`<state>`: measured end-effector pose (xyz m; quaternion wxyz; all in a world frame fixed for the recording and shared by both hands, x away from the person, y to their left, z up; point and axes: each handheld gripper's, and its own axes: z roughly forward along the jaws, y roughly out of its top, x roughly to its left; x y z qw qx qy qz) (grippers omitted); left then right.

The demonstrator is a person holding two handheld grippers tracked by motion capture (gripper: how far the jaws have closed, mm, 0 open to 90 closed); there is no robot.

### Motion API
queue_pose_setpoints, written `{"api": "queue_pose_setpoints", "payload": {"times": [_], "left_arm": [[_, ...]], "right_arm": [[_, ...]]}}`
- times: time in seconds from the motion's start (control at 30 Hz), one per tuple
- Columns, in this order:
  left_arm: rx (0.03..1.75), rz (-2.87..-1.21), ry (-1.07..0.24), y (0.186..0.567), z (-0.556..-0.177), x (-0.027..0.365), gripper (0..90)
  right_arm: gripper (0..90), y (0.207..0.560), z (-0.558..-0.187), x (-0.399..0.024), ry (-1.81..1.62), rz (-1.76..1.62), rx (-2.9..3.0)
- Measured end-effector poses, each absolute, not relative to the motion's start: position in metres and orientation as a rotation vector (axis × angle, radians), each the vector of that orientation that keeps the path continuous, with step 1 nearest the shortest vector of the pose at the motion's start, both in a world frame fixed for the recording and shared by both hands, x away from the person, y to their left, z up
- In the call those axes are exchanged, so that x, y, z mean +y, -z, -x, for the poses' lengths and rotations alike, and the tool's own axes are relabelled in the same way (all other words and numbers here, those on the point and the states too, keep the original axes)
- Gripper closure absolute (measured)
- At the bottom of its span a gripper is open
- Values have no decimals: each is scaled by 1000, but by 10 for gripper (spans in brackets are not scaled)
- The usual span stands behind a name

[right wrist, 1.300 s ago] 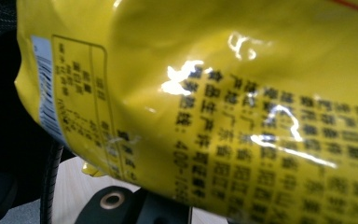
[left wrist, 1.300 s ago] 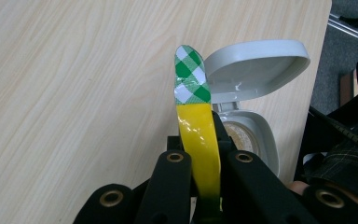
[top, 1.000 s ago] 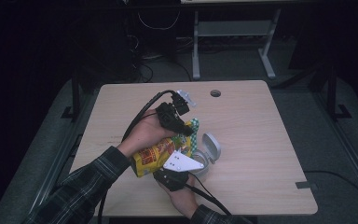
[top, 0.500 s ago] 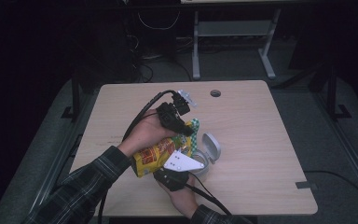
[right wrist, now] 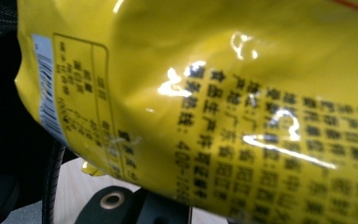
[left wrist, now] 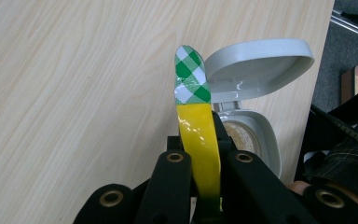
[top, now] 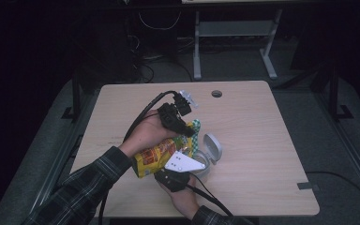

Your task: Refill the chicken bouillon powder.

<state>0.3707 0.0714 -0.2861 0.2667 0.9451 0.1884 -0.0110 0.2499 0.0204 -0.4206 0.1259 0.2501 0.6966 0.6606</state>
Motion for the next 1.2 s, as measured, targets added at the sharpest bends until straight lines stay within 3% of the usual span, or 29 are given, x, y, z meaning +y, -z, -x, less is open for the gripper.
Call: {"api": "queue_pose_setpoints", "payload": {"times": [1.2], "left_arm": [[499,-2581,40,288,-371,66,897]], "right_arm": [[897,421,-250,20,-1925,-725,2029]]}}
